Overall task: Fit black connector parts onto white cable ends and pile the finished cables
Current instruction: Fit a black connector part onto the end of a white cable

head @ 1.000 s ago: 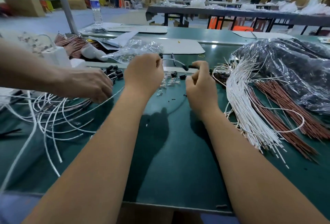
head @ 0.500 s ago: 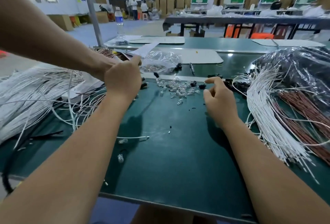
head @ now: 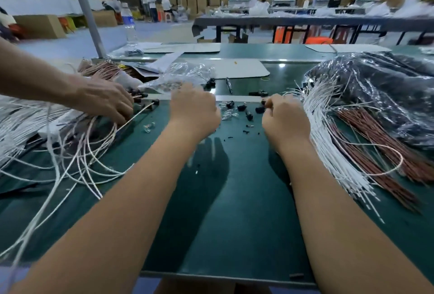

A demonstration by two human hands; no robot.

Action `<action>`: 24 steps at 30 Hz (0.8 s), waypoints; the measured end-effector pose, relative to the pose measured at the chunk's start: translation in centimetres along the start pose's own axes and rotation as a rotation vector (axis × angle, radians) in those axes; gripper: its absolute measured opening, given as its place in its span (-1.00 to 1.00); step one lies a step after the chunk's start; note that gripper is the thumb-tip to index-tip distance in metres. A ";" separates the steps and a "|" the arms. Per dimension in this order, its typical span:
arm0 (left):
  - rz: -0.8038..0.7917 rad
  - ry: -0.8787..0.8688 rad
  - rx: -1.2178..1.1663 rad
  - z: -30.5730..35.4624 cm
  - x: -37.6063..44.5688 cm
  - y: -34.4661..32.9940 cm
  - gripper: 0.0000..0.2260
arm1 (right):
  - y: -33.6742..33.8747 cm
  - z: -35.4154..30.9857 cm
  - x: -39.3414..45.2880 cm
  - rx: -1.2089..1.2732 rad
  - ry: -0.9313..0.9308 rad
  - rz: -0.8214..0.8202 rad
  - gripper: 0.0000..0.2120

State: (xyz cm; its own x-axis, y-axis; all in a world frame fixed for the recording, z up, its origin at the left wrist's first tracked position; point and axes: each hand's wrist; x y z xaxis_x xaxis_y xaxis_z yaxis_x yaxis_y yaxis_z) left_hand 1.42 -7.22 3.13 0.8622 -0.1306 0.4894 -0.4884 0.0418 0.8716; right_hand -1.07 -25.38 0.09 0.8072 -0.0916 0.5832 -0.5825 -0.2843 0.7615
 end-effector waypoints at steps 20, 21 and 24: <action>-0.353 0.119 -1.301 9.9 -2.0 -2.8 -0.82 | 2.5 1.7 1.9 1.199 -0.680 0.278 -0.92; -0.396 0.103 -1.326 9.9 -2.1 -2.8 -0.82 | 2.4 1.7 2.0 1.397 -0.722 0.260 -0.92; -0.483 0.037 -1.383 10.0 -2.4 -2.8 -0.83 | 2.2 1.6 1.9 1.624 -0.751 0.238 -0.96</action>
State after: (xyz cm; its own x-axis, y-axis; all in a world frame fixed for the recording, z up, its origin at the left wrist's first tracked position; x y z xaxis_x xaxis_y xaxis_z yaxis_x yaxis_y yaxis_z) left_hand -0.67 -16.96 -0.78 0.9145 -0.3830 0.1303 0.3393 0.9015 0.2684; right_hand -0.71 -27.74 2.40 0.8646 -0.5012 0.0370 -0.3874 -0.7116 -0.5862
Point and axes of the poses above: each hand's wrist, its own x-axis towards the middle knuckle, its own y-axis out of the back of the hand, z = x × y, and after that the axes turned 9 degrees about y, right-handed
